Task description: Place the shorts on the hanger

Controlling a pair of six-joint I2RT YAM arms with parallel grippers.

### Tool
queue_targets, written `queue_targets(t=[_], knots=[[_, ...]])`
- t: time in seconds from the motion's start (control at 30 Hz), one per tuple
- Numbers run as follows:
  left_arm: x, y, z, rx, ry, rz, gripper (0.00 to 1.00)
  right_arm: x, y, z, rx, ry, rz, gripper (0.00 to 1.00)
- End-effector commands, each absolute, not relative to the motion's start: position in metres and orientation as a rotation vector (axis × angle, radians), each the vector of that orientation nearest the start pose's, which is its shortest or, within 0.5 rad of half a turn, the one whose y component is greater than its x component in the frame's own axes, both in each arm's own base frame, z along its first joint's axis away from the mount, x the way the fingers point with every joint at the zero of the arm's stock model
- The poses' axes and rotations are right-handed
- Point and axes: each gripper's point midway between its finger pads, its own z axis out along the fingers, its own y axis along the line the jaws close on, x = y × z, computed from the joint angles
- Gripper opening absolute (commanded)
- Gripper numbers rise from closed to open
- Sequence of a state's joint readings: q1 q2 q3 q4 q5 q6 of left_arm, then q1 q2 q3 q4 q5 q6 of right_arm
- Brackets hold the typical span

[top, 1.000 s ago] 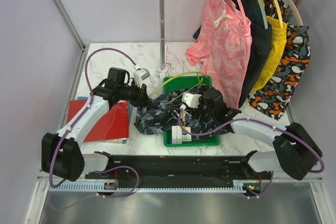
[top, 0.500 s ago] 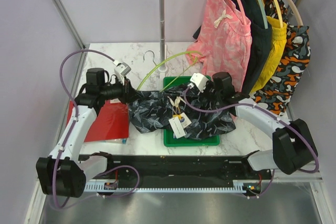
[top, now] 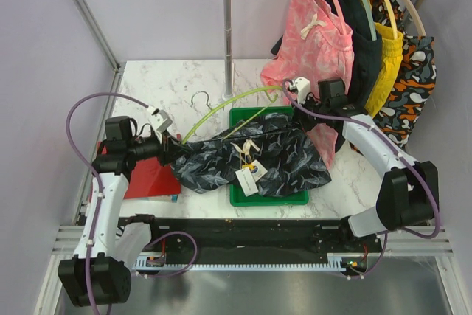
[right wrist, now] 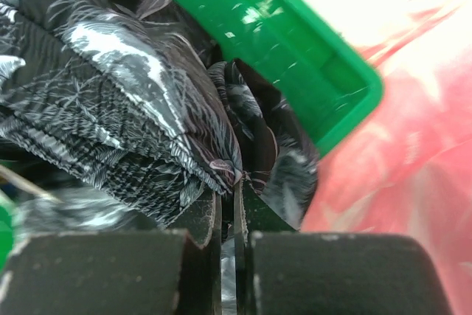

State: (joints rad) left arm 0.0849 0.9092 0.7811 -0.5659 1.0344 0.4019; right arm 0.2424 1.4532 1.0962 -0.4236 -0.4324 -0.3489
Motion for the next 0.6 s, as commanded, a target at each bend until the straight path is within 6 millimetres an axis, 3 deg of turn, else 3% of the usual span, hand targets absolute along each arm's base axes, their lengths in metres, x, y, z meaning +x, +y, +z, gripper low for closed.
queue_targets(t=[0.0, 0.3, 0.57], knots=[[0.218, -0.112, 0.206, 1.002, 1.701, -0.679, 0.02, 0.366, 0.108, 0.152, -0.665, 2.292, 0.397, 0.00], [0.217, -0.094, 0.191, 1.259, 1.579, -0.377, 0.02, 0.363, 0.120, 0.187, -0.591, 2.285, 0.539, 0.00], [0.226, -0.069, 0.176, 1.408, 1.572, -0.145, 0.02, 0.366, 0.105, 0.197, -0.572, 2.290, 0.466, 0.00]])
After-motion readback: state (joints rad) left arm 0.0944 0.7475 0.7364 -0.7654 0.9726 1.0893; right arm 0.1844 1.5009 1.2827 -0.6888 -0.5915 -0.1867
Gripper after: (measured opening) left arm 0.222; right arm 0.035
